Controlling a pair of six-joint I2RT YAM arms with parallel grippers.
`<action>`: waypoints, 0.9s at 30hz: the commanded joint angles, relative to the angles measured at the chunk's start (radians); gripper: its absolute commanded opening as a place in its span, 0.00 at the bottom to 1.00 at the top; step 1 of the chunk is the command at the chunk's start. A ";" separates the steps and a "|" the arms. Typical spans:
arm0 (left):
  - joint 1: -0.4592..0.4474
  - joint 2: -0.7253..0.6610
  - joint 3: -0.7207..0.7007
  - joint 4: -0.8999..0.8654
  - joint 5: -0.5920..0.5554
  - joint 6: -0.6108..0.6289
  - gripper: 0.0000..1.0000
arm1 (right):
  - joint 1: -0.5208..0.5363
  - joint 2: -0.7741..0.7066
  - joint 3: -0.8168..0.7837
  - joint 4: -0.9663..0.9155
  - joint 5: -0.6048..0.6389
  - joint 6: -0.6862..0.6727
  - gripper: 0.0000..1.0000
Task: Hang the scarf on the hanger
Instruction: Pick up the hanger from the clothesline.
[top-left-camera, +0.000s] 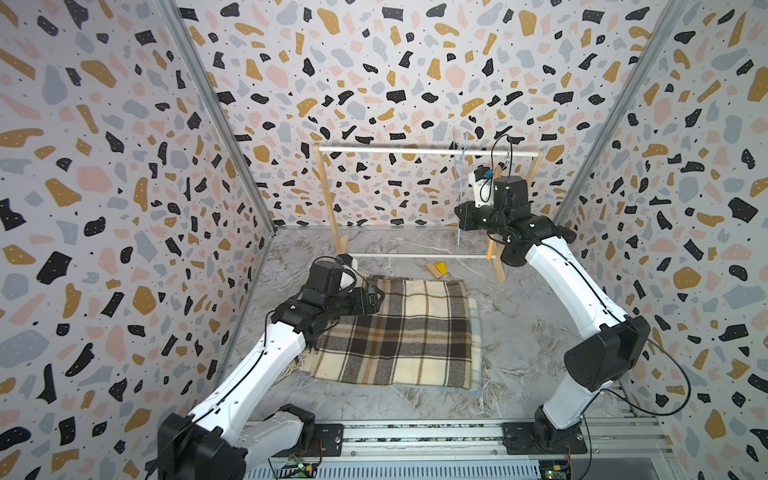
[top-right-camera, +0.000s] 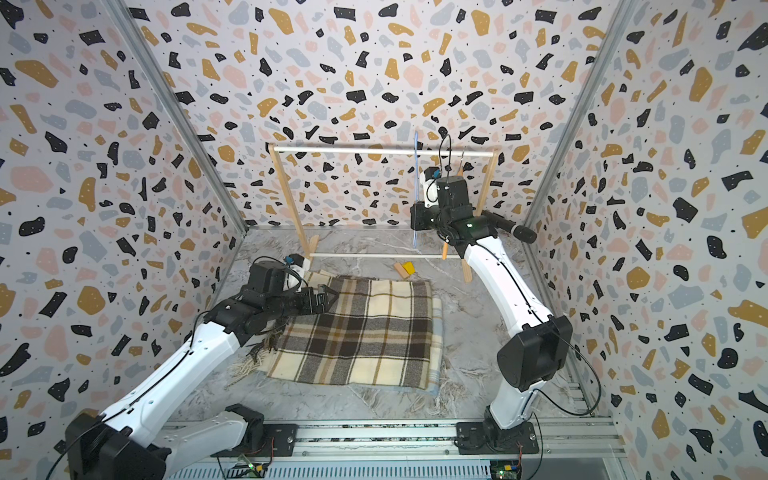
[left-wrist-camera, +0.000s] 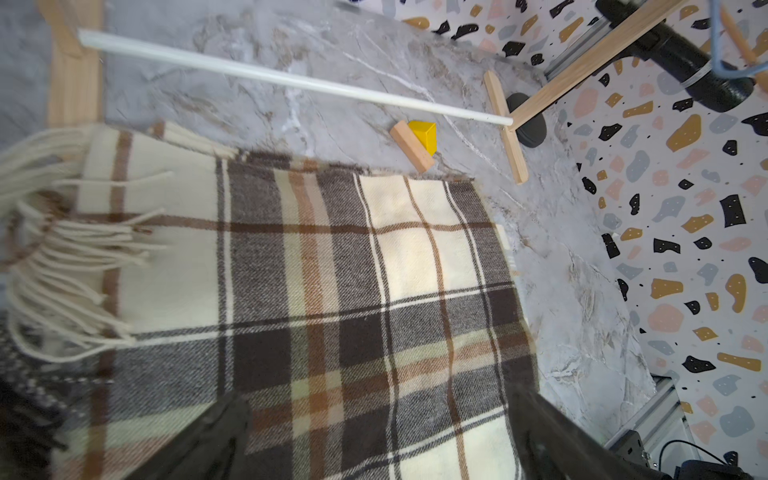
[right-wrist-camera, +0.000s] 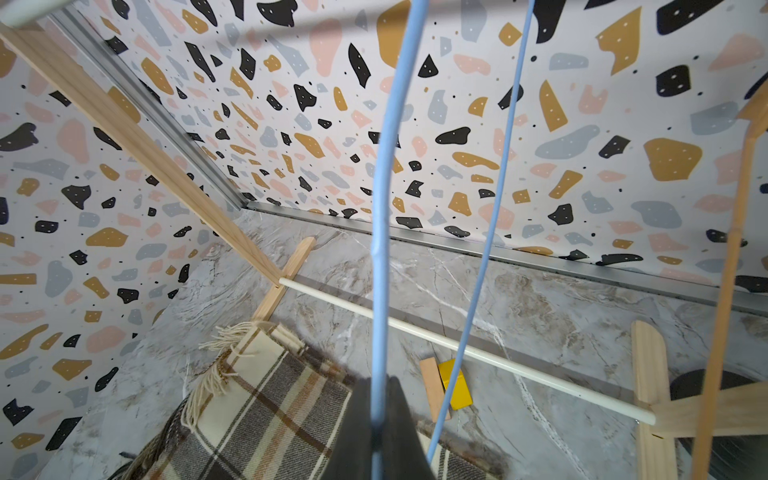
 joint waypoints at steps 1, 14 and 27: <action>0.001 -0.062 0.091 -0.118 -0.046 0.058 1.00 | 0.039 -0.085 -0.073 0.056 0.048 -0.012 0.00; 0.000 -0.069 0.342 -0.225 0.186 0.010 0.96 | 0.245 -0.369 -0.709 0.269 0.257 0.021 0.00; -0.115 0.158 0.397 -0.049 0.223 -0.081 0.88 | 0.604 -0.448 -1.024 0.320 0.667 0.018 0.00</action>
